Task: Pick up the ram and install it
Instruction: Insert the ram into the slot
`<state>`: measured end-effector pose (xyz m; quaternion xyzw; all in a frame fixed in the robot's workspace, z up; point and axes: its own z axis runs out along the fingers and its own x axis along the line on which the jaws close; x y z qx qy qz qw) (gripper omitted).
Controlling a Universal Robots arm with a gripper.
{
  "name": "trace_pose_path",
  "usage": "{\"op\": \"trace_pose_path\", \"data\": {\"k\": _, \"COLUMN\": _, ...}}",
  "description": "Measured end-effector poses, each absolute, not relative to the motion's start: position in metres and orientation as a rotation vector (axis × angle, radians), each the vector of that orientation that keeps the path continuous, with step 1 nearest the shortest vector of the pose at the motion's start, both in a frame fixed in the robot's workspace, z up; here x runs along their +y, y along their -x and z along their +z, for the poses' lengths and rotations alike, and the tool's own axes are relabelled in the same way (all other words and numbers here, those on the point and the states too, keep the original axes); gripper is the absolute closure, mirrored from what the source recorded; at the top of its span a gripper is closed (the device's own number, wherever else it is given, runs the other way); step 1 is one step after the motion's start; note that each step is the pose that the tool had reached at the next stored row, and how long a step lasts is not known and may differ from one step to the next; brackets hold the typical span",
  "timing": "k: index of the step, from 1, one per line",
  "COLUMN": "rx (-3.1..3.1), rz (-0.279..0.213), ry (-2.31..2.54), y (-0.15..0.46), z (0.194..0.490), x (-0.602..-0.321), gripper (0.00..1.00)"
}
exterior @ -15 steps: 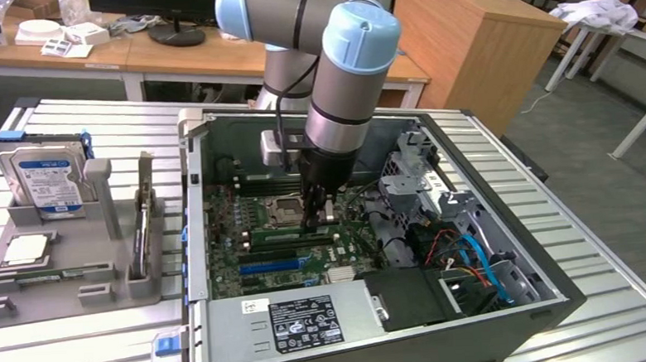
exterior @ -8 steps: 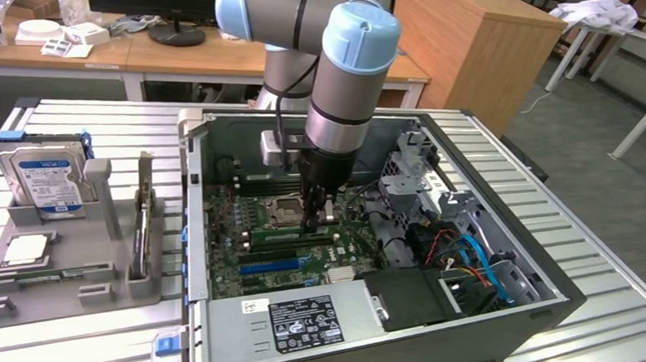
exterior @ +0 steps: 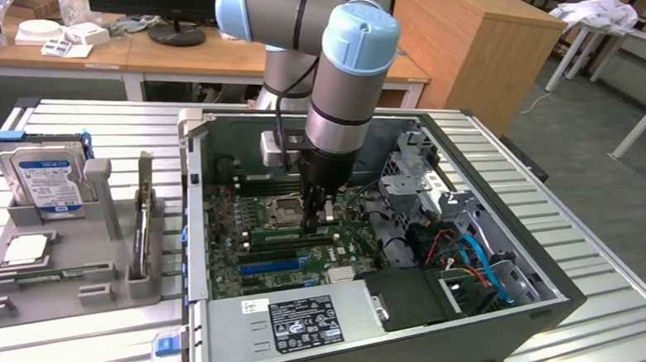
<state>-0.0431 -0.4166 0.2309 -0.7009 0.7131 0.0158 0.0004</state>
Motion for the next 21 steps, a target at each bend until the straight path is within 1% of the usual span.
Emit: {"op": "trace_pose_path", "data": {"k": 21, "rx": 2.239, "rz": 0.050, "ry": 2.201, "y": 0.0431, "z": 0.2289, "x": -0.4165, "gripper": 0.88}}
